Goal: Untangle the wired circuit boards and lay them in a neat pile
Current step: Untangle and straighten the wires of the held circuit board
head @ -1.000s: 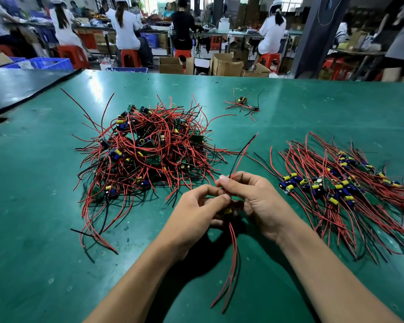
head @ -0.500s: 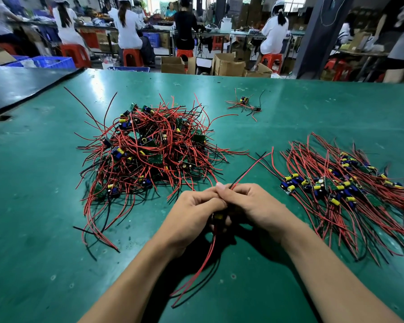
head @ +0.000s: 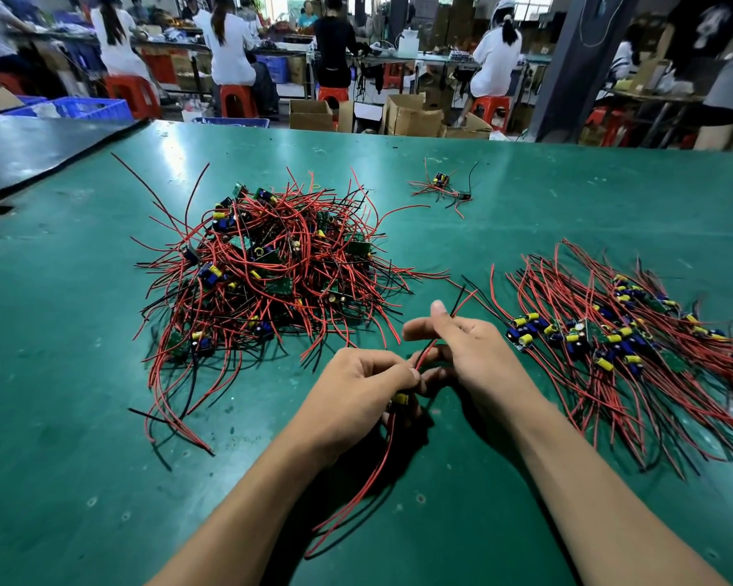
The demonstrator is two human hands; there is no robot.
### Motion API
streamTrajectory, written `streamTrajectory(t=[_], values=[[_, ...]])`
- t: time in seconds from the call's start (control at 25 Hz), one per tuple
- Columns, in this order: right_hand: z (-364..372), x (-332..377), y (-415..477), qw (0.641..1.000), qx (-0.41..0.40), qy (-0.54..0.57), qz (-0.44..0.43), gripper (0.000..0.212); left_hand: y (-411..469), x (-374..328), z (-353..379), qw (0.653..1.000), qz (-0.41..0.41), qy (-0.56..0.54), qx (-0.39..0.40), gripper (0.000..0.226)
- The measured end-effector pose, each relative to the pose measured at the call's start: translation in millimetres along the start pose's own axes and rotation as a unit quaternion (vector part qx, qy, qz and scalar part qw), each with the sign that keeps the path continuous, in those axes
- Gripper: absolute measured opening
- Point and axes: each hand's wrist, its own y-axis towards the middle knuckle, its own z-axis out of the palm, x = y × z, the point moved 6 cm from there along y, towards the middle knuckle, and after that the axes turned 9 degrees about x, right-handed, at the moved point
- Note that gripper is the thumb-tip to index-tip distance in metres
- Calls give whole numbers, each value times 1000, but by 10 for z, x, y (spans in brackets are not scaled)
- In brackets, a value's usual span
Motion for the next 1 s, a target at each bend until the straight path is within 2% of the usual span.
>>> streamTrajectory(t=[0.16,0.24,0.4,0.56,0.72,0.8,0.88,1.0], values=[[232,-97,-69,991,116,44,40,47,23,38,-36,998,15,-43,-39,24],[293,-110,-92,988,143,41,39,43,38,63,-53,997,13,-65,-41,23],[258,-97,-66,993,98,57,29,34,47,74,-56,997,6,-72,-29,27],[137,-67,-11,997,13,67,27,34,23,27,-20,998,1,-58,12,26],[-12,-30,33,988,-48,146,23,39,1,-1,11,999,-9,-14,32,24],[-12,-51,44,967,-34,249,50,49,4,-3,14,999,-12,-5,33,24],[9,-63,38,928,-12,361,89,57,5,3,16,999,-15,-1,37,22],[19,-52,35,905,1,414,99,54,8,12,9,999,-14,0,35,21]])
